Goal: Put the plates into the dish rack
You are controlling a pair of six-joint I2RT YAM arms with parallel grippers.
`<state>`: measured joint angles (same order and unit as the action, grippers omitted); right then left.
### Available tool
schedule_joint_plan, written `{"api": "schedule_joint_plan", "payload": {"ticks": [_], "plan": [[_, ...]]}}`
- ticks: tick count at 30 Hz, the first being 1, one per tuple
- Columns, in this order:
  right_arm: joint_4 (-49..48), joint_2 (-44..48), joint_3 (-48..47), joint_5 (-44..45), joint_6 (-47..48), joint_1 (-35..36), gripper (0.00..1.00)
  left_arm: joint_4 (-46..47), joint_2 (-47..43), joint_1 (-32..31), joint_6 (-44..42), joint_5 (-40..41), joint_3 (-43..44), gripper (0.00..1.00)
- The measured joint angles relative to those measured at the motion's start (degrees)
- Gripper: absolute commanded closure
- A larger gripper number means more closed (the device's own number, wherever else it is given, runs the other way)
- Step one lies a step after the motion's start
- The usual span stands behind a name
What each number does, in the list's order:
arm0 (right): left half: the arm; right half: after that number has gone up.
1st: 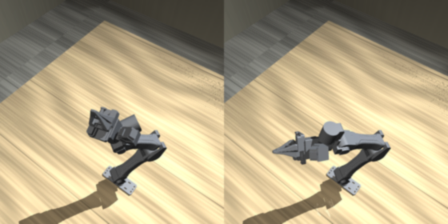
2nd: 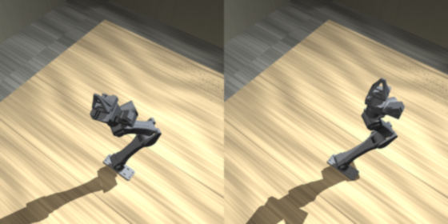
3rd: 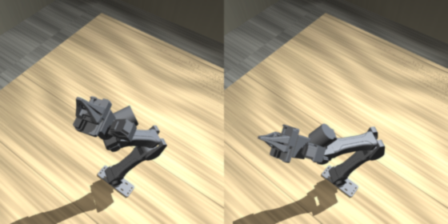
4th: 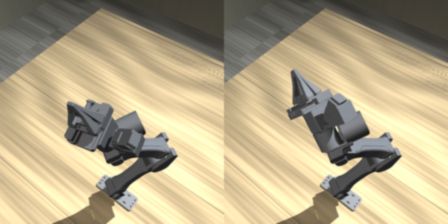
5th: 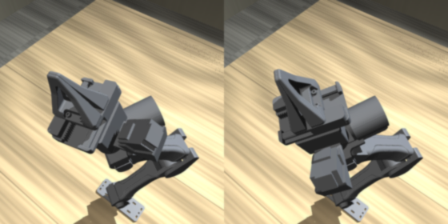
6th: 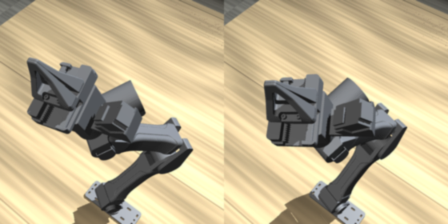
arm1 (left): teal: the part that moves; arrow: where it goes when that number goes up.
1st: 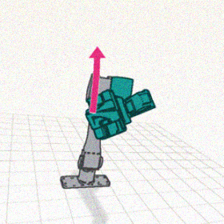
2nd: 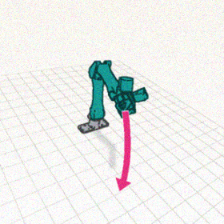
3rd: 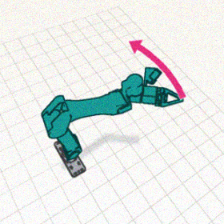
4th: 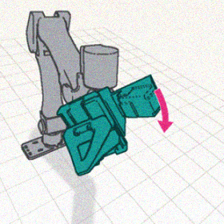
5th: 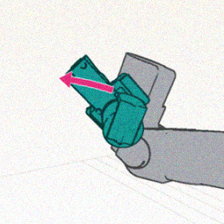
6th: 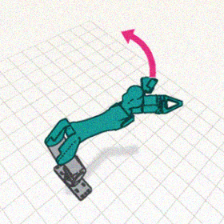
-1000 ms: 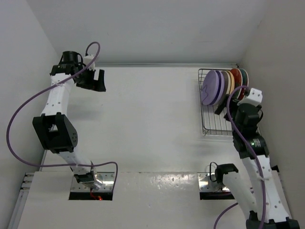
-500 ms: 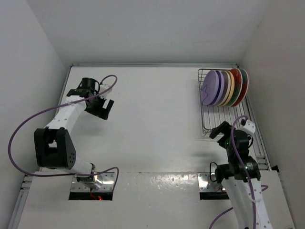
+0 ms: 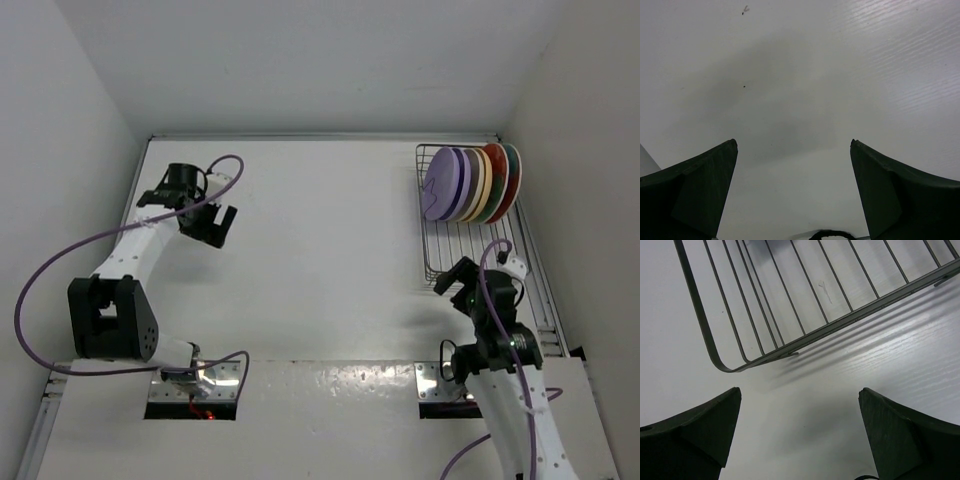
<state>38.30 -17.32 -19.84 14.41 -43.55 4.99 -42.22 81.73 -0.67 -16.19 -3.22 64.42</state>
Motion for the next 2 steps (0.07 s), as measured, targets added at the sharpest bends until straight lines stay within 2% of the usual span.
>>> {"api": "schedule_joint_plan", "payload": {"ticks": [2], "plan": [[-0.02, -0.22, 0.0, -0.2, -0.07, 0.0, 0.0, 0.2, -0.11, 0.0, 0.0, -0.13, -0.24, 0.0]]}}
